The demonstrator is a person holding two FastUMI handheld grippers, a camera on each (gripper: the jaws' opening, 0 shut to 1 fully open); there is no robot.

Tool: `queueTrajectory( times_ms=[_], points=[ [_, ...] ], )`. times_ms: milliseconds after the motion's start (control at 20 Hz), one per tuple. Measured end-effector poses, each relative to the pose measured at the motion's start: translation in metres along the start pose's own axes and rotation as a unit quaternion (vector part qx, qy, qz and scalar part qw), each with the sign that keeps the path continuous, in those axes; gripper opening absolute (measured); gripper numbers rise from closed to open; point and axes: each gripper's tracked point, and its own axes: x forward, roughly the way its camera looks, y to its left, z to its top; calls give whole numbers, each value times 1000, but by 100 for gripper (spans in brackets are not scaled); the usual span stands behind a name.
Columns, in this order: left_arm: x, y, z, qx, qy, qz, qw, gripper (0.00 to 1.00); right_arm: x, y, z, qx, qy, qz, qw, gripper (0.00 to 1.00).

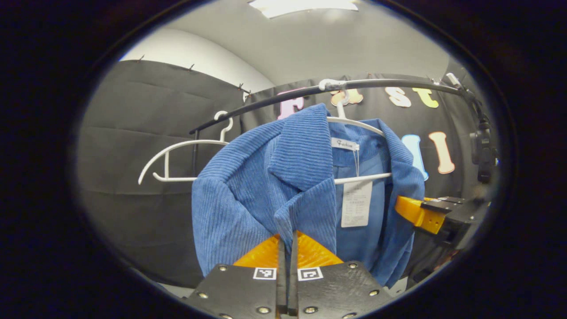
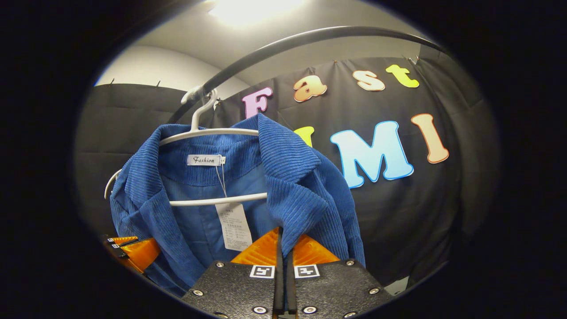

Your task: Grasp the clothes on the hanger with both hands and then place them into the laundry hamper below.

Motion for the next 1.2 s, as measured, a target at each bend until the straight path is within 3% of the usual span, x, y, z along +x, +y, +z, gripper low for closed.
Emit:
queueTrajectory(
  times_ms=[100, 150, 400, 450, 500, 550, 700, 900, 1000, 1200],
  points=[
    [-6, -10, 6, 4, -3, -23, 1000, 6, -6, -1, 14, -2, -19, -7, 1000, 2],
    [-12, -10, 14, 12, -14, -30, 999, 1, -9, -4, 23, -1, -30, -13, 999, 2],
    [-33, -13, 58, 21, -54, -44, 997, 5, -17, -15, 68, -9, -76, -34, 996, 2],
    [-39, -14, 56, 17, -51, -42, 998, 6, -18, -17, 75, -9, -83, -37, 996, 2],
    [-41, -14, 55, 15, -50, -40, 998, 0, -21, -18, 80, -7, -88, -41, 995, 2],
    [-41, -11, 53, 15, -48, -31, 998, 5, -22, -20, 83, -3, -89, -44, 995, 2],
    [-32, -27, 41, 10, -28, -48, 998, 5, -18, -26, 81, -4, -87, -47, 995, 0],
    [-18, -48, 34, 0, -22, -72, 997, 68, -18, -28, 81, -12, -90, -47, 995, 2],
    [-13, -47, 30, -4, -22, -60, 998, 99, -23, -26, 80, -16, -88, -43, 995, 2],
    [14, -50, 17, 19, -14, -18, 1000, 99, -25, -26, 78, -20, -88, -38, 995, 2]
  ],
)
